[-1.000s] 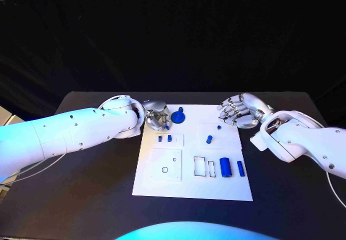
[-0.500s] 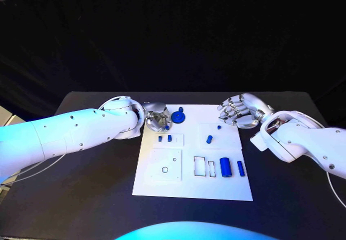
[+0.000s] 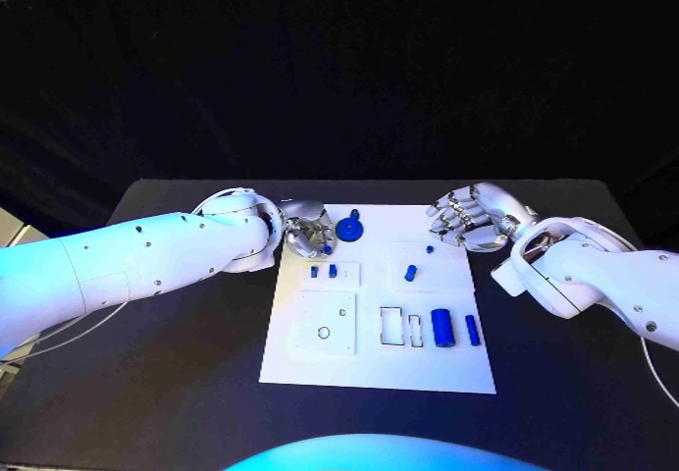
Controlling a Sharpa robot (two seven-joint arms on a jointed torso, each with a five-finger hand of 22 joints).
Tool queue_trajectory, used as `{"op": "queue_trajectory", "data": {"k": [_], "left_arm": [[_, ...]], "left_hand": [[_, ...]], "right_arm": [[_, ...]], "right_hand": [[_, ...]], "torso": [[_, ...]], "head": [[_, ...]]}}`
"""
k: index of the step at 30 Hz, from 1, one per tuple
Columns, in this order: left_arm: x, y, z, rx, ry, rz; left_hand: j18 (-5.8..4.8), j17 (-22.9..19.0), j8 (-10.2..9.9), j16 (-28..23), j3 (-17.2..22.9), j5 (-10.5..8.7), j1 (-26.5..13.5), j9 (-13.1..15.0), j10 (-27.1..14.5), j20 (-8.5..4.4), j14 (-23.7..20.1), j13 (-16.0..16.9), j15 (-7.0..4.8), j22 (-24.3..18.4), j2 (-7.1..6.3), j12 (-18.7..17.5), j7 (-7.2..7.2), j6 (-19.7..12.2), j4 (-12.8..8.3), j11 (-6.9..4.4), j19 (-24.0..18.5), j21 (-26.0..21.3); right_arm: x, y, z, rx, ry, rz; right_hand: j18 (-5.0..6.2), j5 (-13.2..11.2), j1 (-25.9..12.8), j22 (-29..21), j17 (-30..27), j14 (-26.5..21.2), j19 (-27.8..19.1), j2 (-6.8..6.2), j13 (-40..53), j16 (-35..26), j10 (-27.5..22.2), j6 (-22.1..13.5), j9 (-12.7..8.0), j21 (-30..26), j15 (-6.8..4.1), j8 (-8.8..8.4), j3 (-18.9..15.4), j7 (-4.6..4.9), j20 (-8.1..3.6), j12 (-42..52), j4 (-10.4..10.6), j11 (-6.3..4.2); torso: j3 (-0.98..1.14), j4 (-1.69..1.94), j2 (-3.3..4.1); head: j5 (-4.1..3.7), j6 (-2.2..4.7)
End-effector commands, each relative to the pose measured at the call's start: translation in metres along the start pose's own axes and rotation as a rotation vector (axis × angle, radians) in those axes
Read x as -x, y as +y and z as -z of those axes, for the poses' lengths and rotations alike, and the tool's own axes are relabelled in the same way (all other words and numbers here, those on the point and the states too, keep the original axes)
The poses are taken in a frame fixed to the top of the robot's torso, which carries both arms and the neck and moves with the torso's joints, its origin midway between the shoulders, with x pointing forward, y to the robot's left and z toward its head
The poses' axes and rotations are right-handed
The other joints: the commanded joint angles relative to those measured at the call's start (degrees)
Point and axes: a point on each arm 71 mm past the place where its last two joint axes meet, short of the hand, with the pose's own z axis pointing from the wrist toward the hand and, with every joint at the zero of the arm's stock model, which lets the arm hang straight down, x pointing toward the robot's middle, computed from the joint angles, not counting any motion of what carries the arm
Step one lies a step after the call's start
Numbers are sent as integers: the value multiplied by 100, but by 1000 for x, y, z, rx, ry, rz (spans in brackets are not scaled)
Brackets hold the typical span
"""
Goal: Assemble the parts on the task board
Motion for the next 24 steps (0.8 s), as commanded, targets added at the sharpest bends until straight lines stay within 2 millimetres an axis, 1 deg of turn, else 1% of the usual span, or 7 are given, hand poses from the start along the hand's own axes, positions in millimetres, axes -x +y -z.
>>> {"op": "queue_trajectory", "data": {"k": [1, 4, 13, 16, 20, 23, 24], "left_arm": [[-1, 0, 0, 0, 13, 7], [-1, 1, 1, 3, 13, 7], [0, 5, 3, 15, 8, 8], [1, 7, 4, 20, 6, 9], [2, 10, 5, 29, -1, 10], [5, 14, 7, 32, -31, 16], [7, 15, 8, 30, -43, 24]], "left_hand": [[28, -8, -67, -7, 23, 24, -31, -3, 43, 15, -42, 16, 16, 8, -22, -35, -2, -72, -11, 24, -4, -14], [31, -33, -208, 8, 43, 25, -45, -62, 60, 20, -56, 45, 17, 14, -51, -72, -39, -278, -17, 23, 1, -16], [32, -68, -394, 30, 64, 25, -44, -159, 100, 18, -66, 92, 13, 24, -85, -126, -61, -552, -39, 19, 10, -18], [32, -80, -416, 30, 62, 25, -45, -171, 100, 18, -72, 97, 14, 25, -91, -136, -63, -587, -41, 20, 10, -19], [31, -107, -528, 38, 53, 26, -38, -237, 101, 18, -82, 118, 19, 29, -102, -177, -89, -773, -48, 28, 14, -24], [32, -110, -533, 38, 53, 28, -36, -242, 99, 18, -83, 119, 19, 30, -99, -182, -84, -782, -48, 28, 15, -24], [32, -153, -514, 29, 69, 37, -20, -245, 90, 16, -106, 125, 18, 34, -79, -198, -24, -740, -52, 31, 20, -20]], "right_arm": [[-1, 1, 0, 15, 15, 4], [-1, 1, 0, 15, 14, 4], [-1, 0, 1, 11, 13, 5], [0, 0, 1, 10, 13, 6], [0, -2, 1, 6, 15, 14], [1, -3, 1, 1, 21, 23], [1, -4, 1, 0, 22, 28]], "right_hand": [[-12, 4, -11, 4, -7, 1, -38, -26, -5, -19, 21, 23, -6, 38, 30, 36, 23, 14, 2, -23, -10, 13], [-12, 4, -11, 4, -7, 1, -38, -26, -5, -19, 21, 23, -6, 38, 30, 36, 23, 14, 2, -23, -10, 13], [-13, 2, -23, 3, -9, 0, -44, -30, -16, -27, 19, 21, -8, 39, 32, 36, 29, 15, 3, -25, -18, 14], [-13, 2, -25, 3, -10, -1, -45, -32, -18, -29, 18, 21, -8, 39, 32, 37, 30, 14, 3, -26, -20, 15], [-13, 0, -27, 3, -10, -2, -47, -37, -21, -32, 14, 23, -9, 39, 33, 38, 30, 13, 4, -28, -24, 16], [17, -38, -58, 91, 30, 298, 162, -33, -117, 58, 36, 157, -11, 212, -54, 71, 76, -32, -70, -103, -116, -26], [17, -51, -63, 124, 40, 372, 215, -32, -137, 79, 60, 189, -16, 264, -77, 70, 83, -46, -95, -124, -140, -40]], "torso": [[4, 2, -1], [3, 1, 0], [2, 0, 1], [1, 1, 0], [0, 1, 1], [0, 0, 0], [0, -2, -1]], "head": [[-5, 0], [-4, 2], [-4, 5], [-5, 7], [-6, 11], [-8, 14], [-6, 18]]}}
